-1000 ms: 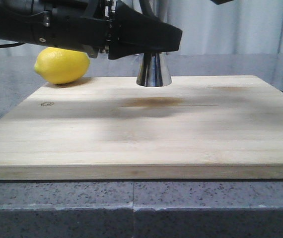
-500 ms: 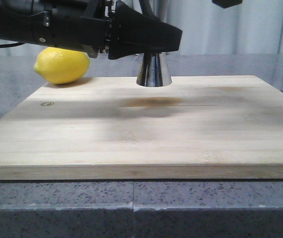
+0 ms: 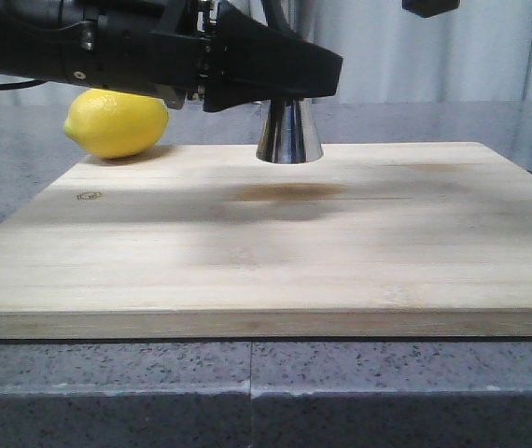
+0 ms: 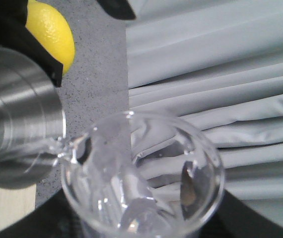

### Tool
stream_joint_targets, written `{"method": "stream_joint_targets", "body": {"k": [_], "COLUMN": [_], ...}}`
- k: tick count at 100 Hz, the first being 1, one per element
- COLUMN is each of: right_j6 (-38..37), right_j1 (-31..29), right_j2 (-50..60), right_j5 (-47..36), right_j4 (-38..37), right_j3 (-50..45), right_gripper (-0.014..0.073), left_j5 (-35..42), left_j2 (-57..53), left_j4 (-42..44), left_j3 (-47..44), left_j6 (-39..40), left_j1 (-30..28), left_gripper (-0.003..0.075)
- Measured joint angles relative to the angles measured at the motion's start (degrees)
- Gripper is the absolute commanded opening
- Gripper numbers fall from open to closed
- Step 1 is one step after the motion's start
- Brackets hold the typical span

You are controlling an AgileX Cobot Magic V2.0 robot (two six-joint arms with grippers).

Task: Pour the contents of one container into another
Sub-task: 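Tilt the beaker with the right gripper, pouring liquid into the jigger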

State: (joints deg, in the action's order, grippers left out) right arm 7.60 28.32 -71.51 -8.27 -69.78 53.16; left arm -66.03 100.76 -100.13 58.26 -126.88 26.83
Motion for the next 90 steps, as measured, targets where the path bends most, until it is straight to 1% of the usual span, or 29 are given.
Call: {"method": "stream_joint_targets", "body": {"k": [20, 82, 90], "right_j6": [0.0, 0.0, 0.0], "right_j1": [0.0, 0.0, 0.0], "right_j2": [0.0, 0.0, 0.0], "right_j5": [0.0, -1.1, -1.1], "right_j4": [-1.7, -2.5, -3.6], "right_j3": [0.0, 0.0, 0.0], "right_gripper": [0.0279, 0.0279, 0.0279], "left_j5": [0.0, 0.0, 0.0], "left_j2": [0.0, 0.0, 0.0], "left_j4": [0.0, 0.0, 0.0], "left_j3": [0.0, 0.0, 0.0], "left_j6": [0.0, 0.0, 0.0], "left_j1": [0.0, 0.0, 0.0], "left_gripper": [0.0008, 0.0008, 0.0008]}}
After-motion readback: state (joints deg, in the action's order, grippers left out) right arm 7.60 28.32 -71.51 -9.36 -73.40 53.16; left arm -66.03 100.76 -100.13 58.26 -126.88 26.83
